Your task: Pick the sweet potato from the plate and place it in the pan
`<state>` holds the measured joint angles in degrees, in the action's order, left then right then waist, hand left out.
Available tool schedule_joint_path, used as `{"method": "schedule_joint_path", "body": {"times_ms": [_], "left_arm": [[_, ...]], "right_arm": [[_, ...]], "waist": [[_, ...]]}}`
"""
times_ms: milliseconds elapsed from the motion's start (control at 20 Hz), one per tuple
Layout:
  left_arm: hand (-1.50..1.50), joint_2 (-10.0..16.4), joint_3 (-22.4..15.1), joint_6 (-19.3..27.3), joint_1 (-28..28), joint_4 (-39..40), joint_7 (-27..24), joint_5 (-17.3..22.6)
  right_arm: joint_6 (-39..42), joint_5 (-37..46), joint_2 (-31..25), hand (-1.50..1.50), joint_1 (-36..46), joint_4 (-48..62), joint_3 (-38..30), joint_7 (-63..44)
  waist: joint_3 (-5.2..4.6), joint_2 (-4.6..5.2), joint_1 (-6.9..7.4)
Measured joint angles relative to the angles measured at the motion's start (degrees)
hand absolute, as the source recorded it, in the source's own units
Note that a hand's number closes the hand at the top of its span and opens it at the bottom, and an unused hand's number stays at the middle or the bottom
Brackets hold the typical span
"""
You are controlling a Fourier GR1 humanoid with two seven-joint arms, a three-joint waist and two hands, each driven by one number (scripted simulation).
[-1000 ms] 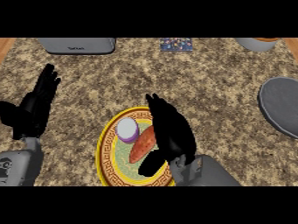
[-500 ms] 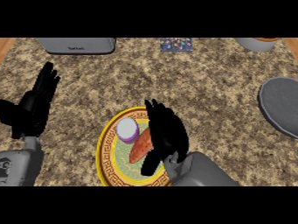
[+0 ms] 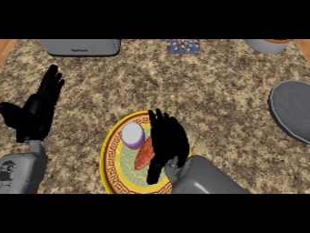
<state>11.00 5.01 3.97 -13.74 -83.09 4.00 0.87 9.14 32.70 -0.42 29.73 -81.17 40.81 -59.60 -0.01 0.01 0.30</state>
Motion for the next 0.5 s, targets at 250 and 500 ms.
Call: {"method": "schedule_joint_path", "body": {"times_ms": [250,500], "left_arm": [[0.00,-0.41,-0.06,-0.24,0.98,-0.72,-0.49,-0.38],[0.00,-0.10,0.56,-0.33,0.32,-1.08,0.62,-0.49]], "right_arm": [[-0.43,-1.31,0.05,-1.50,2.02,3.60,-0.18,0.56],[-1.43,-2.16,0.12,-1.50,2.51,8.23,1.06,1.41]], "waist": [[0.00,0.00,0.07],[0.01,0.02,0.12]]}}
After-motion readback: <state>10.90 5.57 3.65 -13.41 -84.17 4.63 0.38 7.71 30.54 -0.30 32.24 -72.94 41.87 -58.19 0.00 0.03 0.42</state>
